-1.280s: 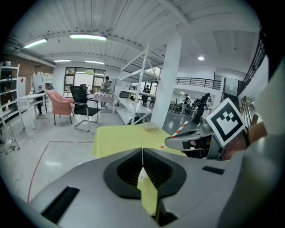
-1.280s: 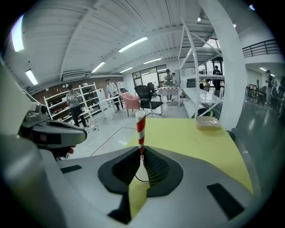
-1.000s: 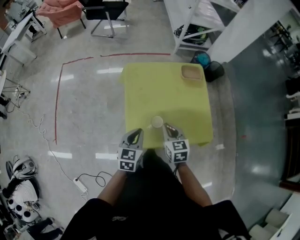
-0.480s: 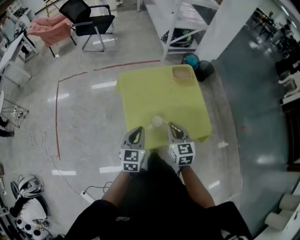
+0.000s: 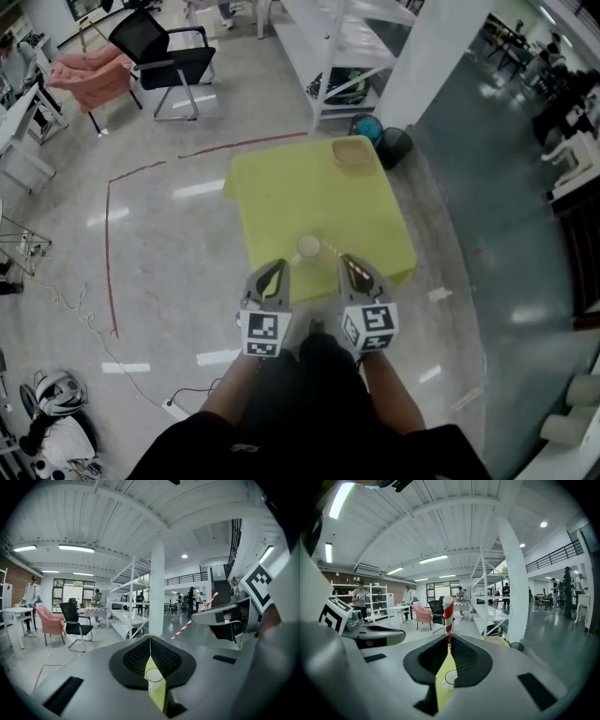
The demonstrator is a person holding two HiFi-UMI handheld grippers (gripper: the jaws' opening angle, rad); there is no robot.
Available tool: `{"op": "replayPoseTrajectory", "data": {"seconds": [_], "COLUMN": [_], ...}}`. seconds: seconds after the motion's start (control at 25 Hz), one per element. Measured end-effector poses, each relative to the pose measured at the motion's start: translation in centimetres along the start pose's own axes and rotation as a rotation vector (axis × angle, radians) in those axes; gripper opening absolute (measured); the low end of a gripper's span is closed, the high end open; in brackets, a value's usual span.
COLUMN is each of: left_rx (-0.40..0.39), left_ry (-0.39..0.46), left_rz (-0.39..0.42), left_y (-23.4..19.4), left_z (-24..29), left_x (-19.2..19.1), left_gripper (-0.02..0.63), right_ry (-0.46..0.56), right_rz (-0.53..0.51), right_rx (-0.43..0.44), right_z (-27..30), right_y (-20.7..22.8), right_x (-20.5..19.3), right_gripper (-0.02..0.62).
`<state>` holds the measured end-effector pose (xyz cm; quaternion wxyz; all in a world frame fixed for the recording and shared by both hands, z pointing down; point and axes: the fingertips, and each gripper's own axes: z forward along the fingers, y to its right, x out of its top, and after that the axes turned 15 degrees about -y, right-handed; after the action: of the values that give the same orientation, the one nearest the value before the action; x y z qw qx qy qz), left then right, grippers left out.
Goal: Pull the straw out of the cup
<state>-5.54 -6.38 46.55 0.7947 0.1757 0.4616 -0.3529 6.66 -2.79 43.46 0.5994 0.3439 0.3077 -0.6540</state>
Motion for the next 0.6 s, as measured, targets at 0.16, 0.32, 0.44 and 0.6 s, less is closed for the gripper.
{"op": "replayPoseTrajectory", "data": {"seconds": [0.16, 0.32, 0.44, 0.6], "left_rx": [0.022, 0.019, 0.025, 0.033], "left_ry": [-0.002, 0.016, 0.034, 0.030], "left_rz": [-0.021, -0.026, -0.026, -0.008], "left_y": [-0.1, 0.2, 0.8, 1.7], "left_z": [-0.8, -1.6, -1.4, -1.1], "left_x": [0.3, 2.1, 2.6, 2.3], "left_gripper": [0.044, 0.044, 0.044, 0.044], "right_ry": [0.009, 0.024, 0.034, 0.048], "right_rz": [0.005, 0.005, -0.002, -0.010], "right_rx": [0.017, 0.026, 0.050, 0.065], "right_z": [-0.5, -1.6, -1.6, -2.1], "right_y": [-0.3, 0.2, 0.7, 0.8], "right_x": [-0.1, 0.3, 0.5, 0.3], "right_gripper": [0.035, 0.035, 0.035, 0.036]}}
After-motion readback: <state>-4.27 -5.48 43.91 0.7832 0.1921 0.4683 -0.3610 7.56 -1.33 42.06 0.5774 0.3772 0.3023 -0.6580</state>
